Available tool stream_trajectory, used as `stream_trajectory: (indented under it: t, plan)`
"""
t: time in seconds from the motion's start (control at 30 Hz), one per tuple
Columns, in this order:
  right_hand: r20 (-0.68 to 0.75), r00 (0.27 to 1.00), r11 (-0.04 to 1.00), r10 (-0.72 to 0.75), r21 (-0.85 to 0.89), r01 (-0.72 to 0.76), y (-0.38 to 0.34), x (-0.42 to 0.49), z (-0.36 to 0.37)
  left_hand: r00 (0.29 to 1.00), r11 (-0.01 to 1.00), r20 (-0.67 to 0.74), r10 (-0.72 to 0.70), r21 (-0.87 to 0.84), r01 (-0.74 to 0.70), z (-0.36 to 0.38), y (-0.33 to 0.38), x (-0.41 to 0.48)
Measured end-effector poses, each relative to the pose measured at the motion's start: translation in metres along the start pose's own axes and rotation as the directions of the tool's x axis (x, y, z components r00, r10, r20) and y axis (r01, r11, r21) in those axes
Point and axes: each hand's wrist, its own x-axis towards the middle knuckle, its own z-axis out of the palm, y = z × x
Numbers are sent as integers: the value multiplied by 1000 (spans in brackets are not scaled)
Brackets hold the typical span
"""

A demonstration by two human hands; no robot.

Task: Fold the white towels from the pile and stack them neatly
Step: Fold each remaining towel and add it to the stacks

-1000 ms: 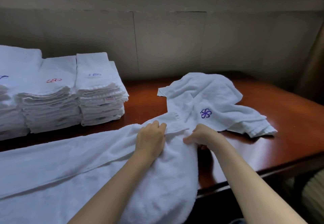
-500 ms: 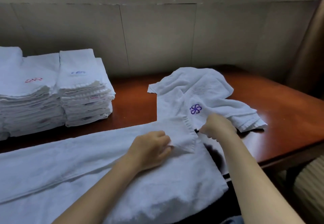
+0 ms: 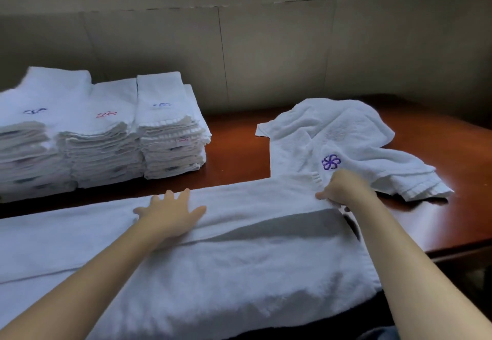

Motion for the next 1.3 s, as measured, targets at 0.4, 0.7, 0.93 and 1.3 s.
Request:
stream_trajectory:
  t: [0.4,0.7,0.93,1.3]
  plan:
    - [140,912,870,-386,-273,411,-65,-34,95,998,992,-39,-45,-120,40,34,-25,13]
    - [-8,868,832,-497,-288,474,-71,11,97,997,984,-73,18,-174,-30,20,-29,60]
    - [36,879,835,-475,-296,463,-78,18,89,961,960,-118,251,-92,-263,18,-66,38]
    - [48,349,303,-936,-394,868,-118,-95,117,941,947,-162,296,-78,-311,57,-191,-99]
